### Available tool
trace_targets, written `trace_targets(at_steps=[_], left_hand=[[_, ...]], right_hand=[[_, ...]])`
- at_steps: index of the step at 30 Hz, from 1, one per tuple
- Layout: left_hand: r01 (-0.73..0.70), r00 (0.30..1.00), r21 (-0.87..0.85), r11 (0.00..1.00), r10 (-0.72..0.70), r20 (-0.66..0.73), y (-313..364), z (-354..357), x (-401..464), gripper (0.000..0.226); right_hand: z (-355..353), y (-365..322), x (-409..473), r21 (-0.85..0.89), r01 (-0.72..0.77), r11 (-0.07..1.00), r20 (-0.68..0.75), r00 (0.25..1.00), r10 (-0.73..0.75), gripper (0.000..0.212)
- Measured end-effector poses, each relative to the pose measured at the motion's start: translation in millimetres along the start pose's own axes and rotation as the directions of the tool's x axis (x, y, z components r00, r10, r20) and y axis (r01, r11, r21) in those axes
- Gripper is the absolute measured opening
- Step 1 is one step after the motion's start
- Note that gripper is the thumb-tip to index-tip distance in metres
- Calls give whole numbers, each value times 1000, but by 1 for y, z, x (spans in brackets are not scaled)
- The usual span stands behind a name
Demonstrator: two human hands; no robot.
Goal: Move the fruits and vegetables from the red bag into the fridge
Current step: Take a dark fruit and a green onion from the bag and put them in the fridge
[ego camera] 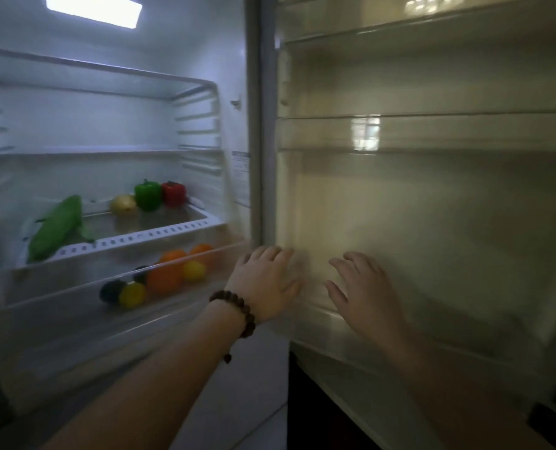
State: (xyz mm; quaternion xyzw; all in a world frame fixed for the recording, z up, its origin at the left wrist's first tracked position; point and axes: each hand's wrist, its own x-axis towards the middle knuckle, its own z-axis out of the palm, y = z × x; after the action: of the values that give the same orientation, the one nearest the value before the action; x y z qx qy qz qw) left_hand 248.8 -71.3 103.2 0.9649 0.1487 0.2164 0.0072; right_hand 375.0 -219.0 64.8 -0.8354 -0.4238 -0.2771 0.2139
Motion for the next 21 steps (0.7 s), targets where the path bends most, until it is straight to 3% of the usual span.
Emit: trace_targets(at_steps=[12, 21], left_hand=[[-275, 957, -204, 940, 288, 39, 245, 59, -54, 68], [-459, 852, -426, 779, 522, 38, 464, 81, -153, 65]], right_hand=[[-142, 140, -204, -154, -349, 924, 93, 926, 365, 47], [-287, 215, -404, -328, -572, 752, -45, 804, 593, 45]])
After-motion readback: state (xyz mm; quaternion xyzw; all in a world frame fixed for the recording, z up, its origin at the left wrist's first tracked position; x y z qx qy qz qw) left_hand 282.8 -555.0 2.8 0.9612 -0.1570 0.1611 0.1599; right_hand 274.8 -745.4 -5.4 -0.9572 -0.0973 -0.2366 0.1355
